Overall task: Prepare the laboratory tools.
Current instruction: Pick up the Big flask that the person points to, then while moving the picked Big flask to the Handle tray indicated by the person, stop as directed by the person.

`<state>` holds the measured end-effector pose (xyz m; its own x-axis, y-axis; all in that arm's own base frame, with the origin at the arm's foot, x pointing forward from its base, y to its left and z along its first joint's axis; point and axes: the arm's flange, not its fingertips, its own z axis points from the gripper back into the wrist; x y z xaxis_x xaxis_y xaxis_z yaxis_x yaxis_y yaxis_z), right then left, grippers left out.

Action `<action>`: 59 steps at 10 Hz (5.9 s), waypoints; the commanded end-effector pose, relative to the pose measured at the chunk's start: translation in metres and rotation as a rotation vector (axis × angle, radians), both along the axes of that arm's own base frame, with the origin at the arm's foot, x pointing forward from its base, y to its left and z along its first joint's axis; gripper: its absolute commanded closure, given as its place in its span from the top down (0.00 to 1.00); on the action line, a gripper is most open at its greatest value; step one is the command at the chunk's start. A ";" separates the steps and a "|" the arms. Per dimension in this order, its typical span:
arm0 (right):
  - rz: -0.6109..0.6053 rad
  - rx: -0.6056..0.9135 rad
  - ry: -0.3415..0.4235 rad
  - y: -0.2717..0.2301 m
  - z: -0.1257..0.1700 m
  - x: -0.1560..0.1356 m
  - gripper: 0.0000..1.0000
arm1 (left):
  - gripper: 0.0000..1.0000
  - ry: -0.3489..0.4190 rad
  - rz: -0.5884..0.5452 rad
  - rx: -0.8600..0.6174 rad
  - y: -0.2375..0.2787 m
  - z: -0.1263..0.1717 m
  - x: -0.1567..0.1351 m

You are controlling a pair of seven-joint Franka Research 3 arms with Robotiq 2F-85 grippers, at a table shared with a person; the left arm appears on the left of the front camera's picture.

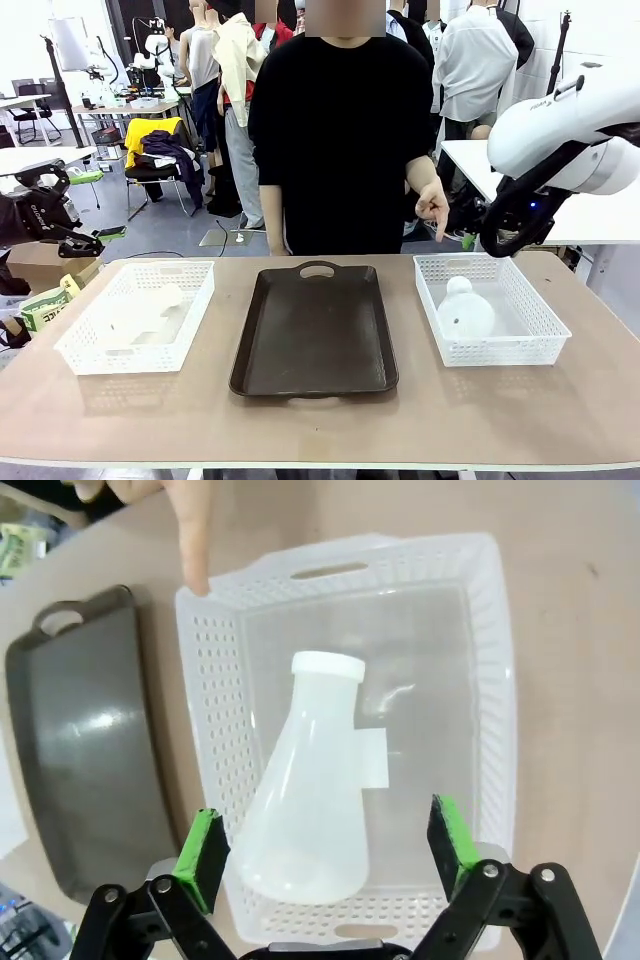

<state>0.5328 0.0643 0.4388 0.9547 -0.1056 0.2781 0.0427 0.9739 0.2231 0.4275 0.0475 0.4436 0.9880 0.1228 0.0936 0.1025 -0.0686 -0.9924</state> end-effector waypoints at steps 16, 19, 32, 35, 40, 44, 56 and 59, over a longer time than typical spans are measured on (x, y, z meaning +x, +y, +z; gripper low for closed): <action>-0.267 -0.204 0.139 0.062 -0.059 0.054 1.00 | 1.00 -0.008 -0.004 -0.010 0.002 0.001 -0.002; -0.259 -0.226 0.173 0.067 -0.072 0.051 1.00 | 1.00 -0.008 -0.004 -0.010 0.002 0.001 -0.002; -0.243 -0.216 0.128 0.075 -0.109 0.069 0.73 | 1.00 -0.008 -0.004 -0.010 0.002 0.001 -0.002; -0.244 -0.200 0.144 0.072 -0.116 0.073 0.73 | 1.00 -0.008 -0.004 -0.010 0.002 0.001 -0.002; -0.230 -0.221 0.164 0.071 -0.120 0.074 0.64 | 1.00 -0.008 -0.004 -0.010 0.002 0.001 -0.002; -0.235 -0.234 0.197 0.071 -0.119 0.075 0.00 | 1.00 -0.008 -0.004 -0.010 0.002 0.001 -0.002; -0.244 -0.248 0.197 0.068 -0.118 0.068 0.00 | 1.00 -0.008 -0.004 -0.010 0.002 0.001 -0.002; -0.244 -0.248 0.197 0.068 -0.118 0.068 0.00 | 1.00 -0.008 -0.004 -0.010 0.002 0.001 -0.002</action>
<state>0.6006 0.1317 0.3212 0.9478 -0.2904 0.1316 0.2999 0.9521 -0.0588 0.4275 0.0477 0.4436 0.9880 0.1232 0.0936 0.1025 -0.0684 -0.9924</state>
